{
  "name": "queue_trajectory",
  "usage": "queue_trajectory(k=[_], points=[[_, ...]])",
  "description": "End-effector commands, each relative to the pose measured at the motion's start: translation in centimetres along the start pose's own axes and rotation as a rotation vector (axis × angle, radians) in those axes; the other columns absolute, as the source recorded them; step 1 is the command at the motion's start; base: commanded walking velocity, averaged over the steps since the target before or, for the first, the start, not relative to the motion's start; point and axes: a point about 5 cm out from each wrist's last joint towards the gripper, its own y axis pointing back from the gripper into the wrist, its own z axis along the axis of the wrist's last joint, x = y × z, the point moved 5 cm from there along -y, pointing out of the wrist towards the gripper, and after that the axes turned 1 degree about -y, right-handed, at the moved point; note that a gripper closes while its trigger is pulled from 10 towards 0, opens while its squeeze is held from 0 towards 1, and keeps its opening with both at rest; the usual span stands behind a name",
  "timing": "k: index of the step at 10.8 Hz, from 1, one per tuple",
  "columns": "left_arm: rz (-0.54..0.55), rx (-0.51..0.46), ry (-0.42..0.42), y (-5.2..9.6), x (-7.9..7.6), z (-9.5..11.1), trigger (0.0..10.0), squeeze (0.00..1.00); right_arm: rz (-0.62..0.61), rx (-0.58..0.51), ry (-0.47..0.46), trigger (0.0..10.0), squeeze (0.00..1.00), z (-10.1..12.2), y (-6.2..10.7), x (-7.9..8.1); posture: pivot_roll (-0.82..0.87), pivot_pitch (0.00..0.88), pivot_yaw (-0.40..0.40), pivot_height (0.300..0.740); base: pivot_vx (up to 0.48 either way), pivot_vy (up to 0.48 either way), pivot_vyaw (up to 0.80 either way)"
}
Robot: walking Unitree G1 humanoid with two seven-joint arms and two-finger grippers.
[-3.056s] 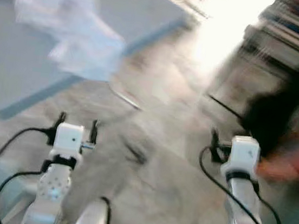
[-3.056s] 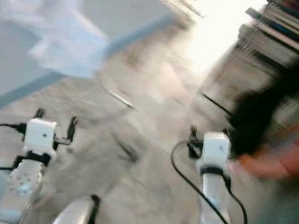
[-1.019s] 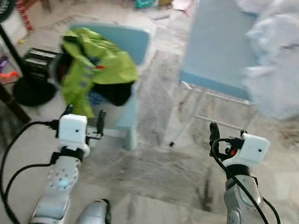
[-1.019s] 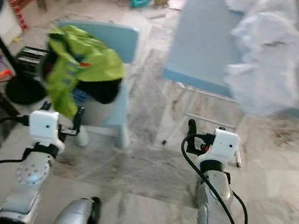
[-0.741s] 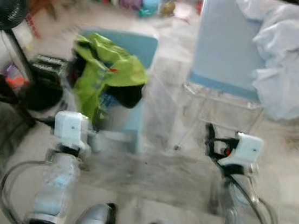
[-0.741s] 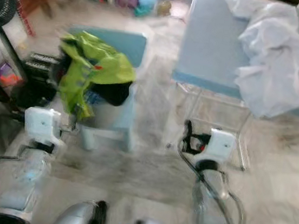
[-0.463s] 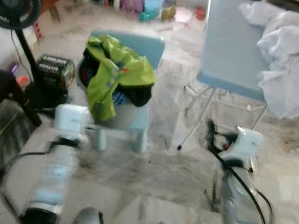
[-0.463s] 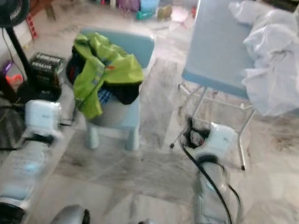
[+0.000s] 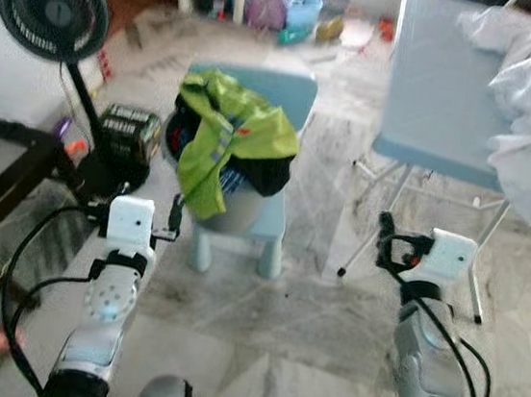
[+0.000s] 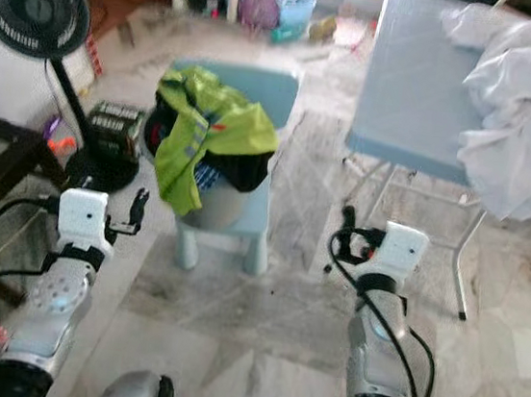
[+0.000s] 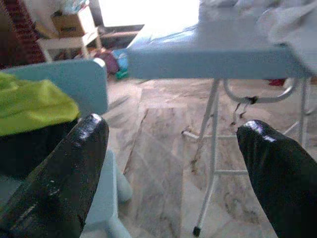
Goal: Hang hanger
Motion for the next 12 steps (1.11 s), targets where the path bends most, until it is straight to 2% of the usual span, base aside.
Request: queue_trajectory(k=[1,3,5,9,12], points=[[0.011,0.007,0.0,0.1,0.5,-0.4,10.0,0.0,-0.014,-0.003,-0.021,10.0,0.02,-0.2,0.1,-0.5,0.05,0.0,-0.017,0.74,0.0,0.0,0.0],[-0.003,-0.02,0.015,0.1,0.3,0.0,10.0,0.0,-0.024,-0.011,-0.018,10.0,0.02,0.0,-0.2,-1.0,0.05,0.0,-0.029,0.74,0.0,0.0,0.0],[-0.04,-0.047,0.025,0.2,-0.2,0.2,10.0,0.0,0.028,-0.01,0.013,10.0,0.02,0.0,-0.4,-0.3,0.06,0.0,-0.052,0.74,0.0,0.0,0.0],[-0.054,-0.04,0.033,1.1,-0.5,-0.3,10.0,0.0,0.065,0.0,0.047,10.0,0.02,-0.1,-0.4,-0.3,0.07,0.0,-0.065,0.74,0.248,0.0,0.0],[-0.058,-0.04,0.028,1.3,-0.5,-0.3,10.0,0.0,0.087,0.0,0.064,10.0,0.01,-0.1,-0.3,-0.1,0.07,0.019,-0.075,0.74,0.259,0.0,0.0]])
